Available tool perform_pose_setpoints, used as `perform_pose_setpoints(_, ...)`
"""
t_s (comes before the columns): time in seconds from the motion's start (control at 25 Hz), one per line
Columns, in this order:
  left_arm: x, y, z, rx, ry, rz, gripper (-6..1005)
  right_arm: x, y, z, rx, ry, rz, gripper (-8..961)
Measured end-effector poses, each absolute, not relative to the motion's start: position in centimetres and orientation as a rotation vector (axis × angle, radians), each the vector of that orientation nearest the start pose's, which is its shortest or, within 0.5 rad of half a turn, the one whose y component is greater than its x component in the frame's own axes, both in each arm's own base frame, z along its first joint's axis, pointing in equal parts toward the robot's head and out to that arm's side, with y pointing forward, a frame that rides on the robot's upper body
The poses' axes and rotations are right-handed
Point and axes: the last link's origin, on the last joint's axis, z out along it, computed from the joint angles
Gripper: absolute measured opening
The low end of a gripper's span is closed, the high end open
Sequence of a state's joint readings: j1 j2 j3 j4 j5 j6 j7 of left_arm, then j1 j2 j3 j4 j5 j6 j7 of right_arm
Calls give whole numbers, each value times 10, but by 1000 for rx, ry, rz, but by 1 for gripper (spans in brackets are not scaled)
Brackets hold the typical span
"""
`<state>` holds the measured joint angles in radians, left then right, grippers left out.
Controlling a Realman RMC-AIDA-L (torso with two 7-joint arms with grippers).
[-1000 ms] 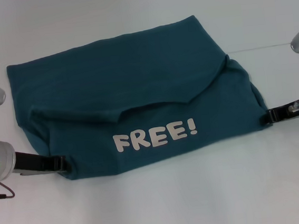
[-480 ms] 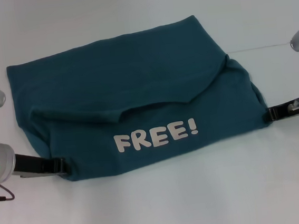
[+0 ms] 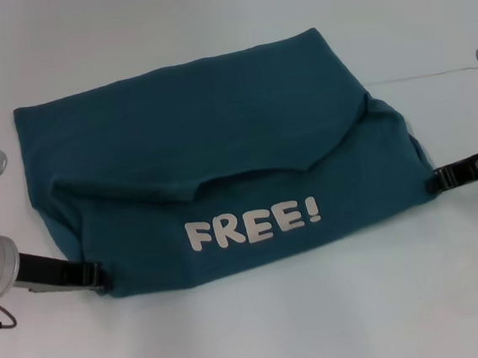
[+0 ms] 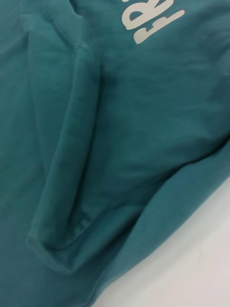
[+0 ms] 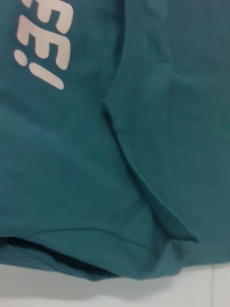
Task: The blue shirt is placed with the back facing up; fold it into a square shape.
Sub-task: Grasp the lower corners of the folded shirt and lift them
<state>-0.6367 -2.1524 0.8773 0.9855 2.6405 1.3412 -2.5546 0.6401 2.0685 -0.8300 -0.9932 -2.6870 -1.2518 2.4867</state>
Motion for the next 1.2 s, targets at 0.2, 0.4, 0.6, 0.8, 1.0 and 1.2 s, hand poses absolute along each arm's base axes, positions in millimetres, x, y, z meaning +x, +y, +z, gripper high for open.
perform_pose_setpoints(0.2,-256,365,9,-2275,-1545,109,33,279,387,56,-2182,1369,-210,31)
perform_pose_setpoints(0.4,-260,349,28,-2309,-1586,172,32,274,371,58,-2285,1379,-338,31)
perform_pose_setpoints(0.6,-265,329,36,-2349,-1667,252,32,268,354,53,-2409,1400,-443,30)
perform_pose_setpoints(0.8,-269,309,38,-2412,-1715,392,32,266,339,47,-2518,1401,-517,31)
perform_pose_setpoints(1.0,-270,295,36,-2462,-1741,479,33,265,325,45,-2597,1437,-545,31)
perform_pose_setpoints(1.2,-272,287,38,-2488,-1750,542,33,266,304,40,-2694,1491,-593,32)
